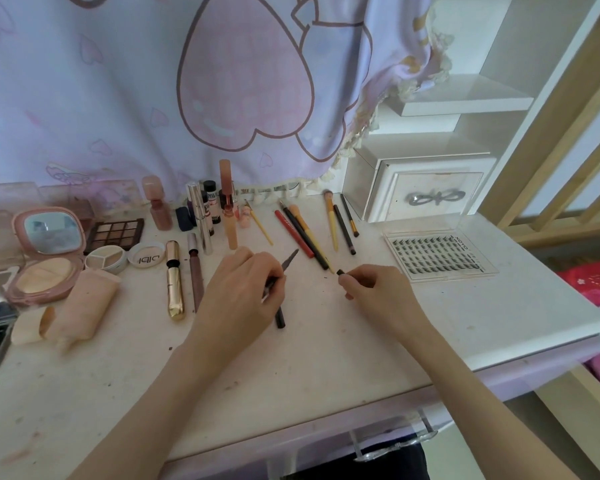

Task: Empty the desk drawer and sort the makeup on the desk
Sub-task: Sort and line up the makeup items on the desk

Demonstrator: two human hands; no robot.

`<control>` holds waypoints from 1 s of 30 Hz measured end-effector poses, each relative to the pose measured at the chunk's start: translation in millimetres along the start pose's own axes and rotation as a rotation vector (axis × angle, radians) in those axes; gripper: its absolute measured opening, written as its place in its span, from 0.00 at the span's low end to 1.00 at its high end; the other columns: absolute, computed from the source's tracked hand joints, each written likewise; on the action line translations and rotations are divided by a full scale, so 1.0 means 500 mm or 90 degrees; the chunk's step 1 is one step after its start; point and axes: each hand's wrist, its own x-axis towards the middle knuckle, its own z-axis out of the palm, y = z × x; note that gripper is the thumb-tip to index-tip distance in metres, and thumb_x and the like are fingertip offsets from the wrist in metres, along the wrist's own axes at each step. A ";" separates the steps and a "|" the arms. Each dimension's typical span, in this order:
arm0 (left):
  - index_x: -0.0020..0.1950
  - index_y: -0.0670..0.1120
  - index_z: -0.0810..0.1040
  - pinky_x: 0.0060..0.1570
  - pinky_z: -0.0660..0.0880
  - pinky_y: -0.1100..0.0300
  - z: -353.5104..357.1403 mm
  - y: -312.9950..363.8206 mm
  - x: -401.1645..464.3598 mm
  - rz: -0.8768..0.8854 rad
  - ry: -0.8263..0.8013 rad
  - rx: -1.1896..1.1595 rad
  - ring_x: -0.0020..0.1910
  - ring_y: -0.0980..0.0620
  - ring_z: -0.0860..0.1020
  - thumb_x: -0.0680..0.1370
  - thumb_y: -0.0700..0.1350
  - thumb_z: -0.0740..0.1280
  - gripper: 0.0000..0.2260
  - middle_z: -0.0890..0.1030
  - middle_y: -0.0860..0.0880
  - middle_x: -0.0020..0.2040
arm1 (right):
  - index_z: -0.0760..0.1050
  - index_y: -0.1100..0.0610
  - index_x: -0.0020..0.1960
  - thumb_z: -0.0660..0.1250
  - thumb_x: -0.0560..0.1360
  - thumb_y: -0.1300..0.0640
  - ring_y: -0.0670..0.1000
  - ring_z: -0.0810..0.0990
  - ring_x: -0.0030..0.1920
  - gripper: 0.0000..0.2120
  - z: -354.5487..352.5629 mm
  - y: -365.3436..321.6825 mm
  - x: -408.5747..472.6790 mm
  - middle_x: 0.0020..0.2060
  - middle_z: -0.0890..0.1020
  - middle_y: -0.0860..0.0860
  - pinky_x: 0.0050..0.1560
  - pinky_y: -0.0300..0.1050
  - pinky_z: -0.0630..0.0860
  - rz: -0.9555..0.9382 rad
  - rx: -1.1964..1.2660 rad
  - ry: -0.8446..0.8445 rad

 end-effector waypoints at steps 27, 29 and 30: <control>0.48 0.46 0.81 0.40 0.71 0.59 0.019 0.042 -0.066 0.012 -0.116 0.040 0.42 0.51 0.71 0.75 0.48 0.57 0.14 0.76 0.51 0.43 | 0.77 0.63 0.39 0.68 0.73 0.53 0.47 0.71 0.28 0.12 0.055 -0.150 0.105 0.27 0.75 0.52 0.28 0.35 0.66 0.026 -0.128 -0.210; 0.50 0.44 0.80 0.40 0.73 0.59 0.009 0.029 -0.069 -0.040 -0.079 0.006 0.43 0.51 0.73 0.76 0.44 0.60 0.10 0.76 0.49 0.44 | 0.80 0.68 0.46 0.65 0.75 0.54 0.50 0.76 0.33 0.16 0.049 -0.141 0.098 0.34 0.81 0.55 0.32 0.35 0.70 0.019 -0.102 -0.205; 0.51 0.43 0.80 0.41 0.73 0.59 0.006 0.020 -0.070 -0.066 -0.062 -0.002 0.43 0.50 0.74 0.76 0.41 0.63 0.08 0.76 0.48 0.45 | 0.80 0.69 0.48 0.64 0.77 0.54 0.50 0.77 0.35 0.16 0.044 -0.133 0.092 0.37 0.82 0.57 0.35 0.36 0.73 0.014 -0.088 -0.191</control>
